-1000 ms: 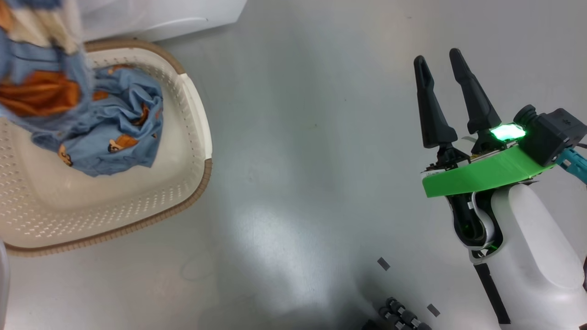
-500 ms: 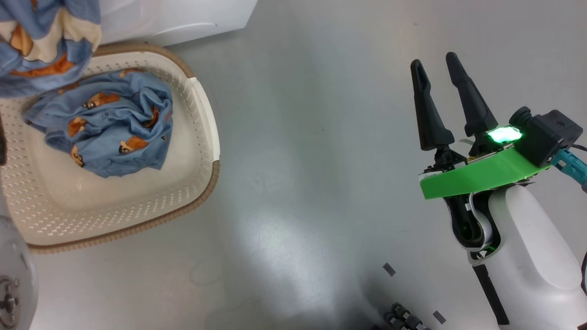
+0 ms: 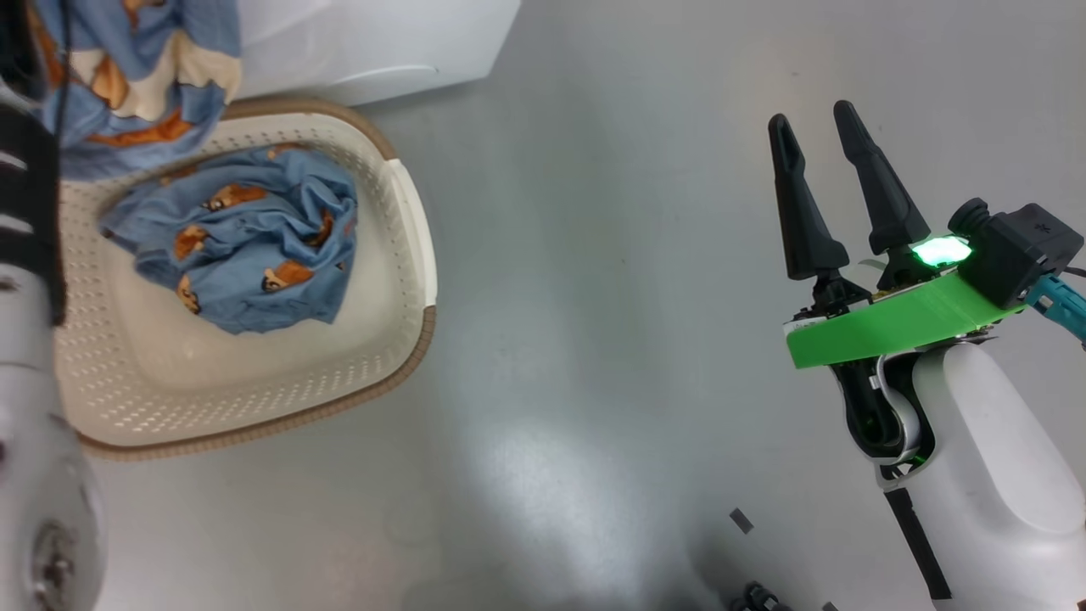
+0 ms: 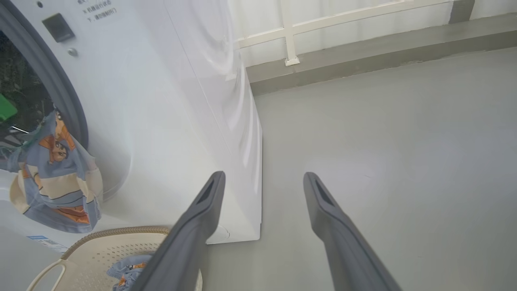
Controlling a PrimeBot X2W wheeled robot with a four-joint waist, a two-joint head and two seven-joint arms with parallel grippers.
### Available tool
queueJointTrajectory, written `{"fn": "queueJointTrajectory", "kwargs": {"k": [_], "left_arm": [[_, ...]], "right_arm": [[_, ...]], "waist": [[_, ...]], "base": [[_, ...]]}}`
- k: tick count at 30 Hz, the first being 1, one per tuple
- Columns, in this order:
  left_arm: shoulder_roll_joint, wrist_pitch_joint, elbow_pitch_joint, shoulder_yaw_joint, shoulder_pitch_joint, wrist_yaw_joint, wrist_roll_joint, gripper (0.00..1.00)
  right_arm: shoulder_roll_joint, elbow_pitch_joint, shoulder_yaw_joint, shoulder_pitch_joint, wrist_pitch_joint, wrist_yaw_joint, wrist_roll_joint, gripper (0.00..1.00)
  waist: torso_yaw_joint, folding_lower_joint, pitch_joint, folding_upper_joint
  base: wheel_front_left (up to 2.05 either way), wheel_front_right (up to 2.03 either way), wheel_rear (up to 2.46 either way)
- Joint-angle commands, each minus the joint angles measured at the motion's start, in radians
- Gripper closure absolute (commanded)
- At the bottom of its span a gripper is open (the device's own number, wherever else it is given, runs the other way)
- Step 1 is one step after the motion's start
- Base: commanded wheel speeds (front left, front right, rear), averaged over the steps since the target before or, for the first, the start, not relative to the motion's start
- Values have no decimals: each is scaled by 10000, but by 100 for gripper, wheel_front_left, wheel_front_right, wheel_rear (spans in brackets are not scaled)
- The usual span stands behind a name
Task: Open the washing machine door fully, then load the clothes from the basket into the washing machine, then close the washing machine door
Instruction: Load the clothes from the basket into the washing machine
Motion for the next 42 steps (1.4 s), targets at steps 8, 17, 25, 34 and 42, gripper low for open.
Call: {"fn": "queueJointTrajectory", "kwargs": {"k": [8,17,25,34,42], "left_arm": [[-41,-62,-2212,157,2019,-98,-50,0],[-469,-63,-3583,375,4094,-250,-80,0],[-735,-64,-4422,411,5822,-430,-47,0],[-933,-64,-5327,498,7639,-507,-57,0],[-1002,-64,-6572,722,9408,-543,-95,0]], "right_arm": [[-224,-132,51,146,-80,44,45,0],[-367,86,-6,412,-80,44,109,0],[-472,302,23,709,-80,44,197,0],[-507,463,114,994,-80,44,292,0],[-534,486,106,1240,-80,44,391,0]], "waist": [[648,0,-849,0],[1181,0,-1852,0],[1543,0,-2739,0],[1692,0,-3534,0],[1740,0,-3981,0]], "base": [[0,0,0],[0,0,0],[0,0,0],[0,0,0],[0,0,0]]}}
